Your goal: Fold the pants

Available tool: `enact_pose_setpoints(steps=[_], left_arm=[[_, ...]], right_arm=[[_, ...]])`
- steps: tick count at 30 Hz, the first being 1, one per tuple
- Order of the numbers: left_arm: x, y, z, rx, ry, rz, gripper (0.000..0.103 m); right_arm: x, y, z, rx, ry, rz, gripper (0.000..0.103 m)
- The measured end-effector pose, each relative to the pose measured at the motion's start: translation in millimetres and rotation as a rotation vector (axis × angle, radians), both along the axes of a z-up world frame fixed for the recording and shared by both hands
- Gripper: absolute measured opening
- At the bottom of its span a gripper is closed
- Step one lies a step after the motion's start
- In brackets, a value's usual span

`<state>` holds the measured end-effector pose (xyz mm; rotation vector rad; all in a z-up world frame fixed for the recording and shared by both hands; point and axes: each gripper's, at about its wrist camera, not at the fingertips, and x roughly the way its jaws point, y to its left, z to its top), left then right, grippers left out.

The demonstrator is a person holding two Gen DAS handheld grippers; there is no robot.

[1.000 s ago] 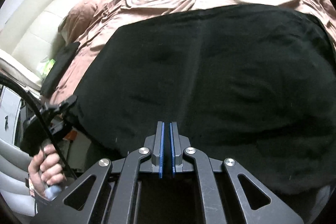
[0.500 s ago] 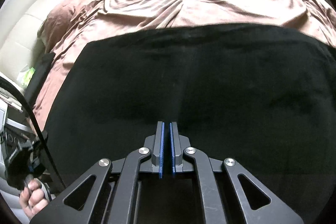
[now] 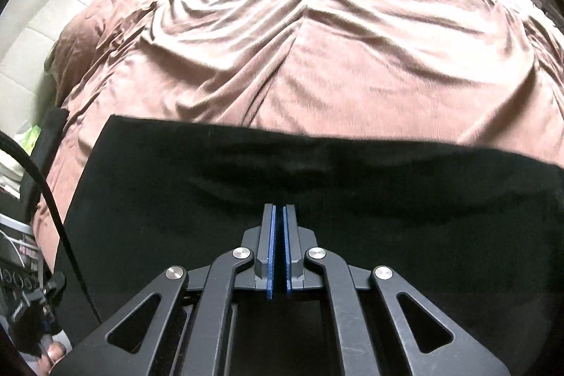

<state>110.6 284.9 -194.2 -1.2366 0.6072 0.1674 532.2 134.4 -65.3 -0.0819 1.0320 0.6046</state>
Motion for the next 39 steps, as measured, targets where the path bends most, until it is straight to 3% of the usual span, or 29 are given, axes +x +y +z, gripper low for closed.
enact_pose_setpoints(steps=[11,15,17,20,39], left_arm=[[3,-1,-2,0.005,-0.011,0.004,0.040],[5,-4,3,0.015,-0.018,-0.008,0.029],[5,-7,9,0.034,-0.025,-0.010,0.020],[4,-10,20,0.048,-0.053,-0.018,0.015],[23,-57,116,0.215,-0.194,-0.124,0.014]], right_arm=[[0,0,-1,0.010,0.003,-0.003,0.000],[-13,-9,-2,0.045,0.031,0.017,0.000],[-22,-16,-4,0.072,0.051,0.039,0.000],[-37,-27,-7,0.107,0.070,0.060,0.000],[-105,-80,-25,0.275,0.142,0.114,0.000]])
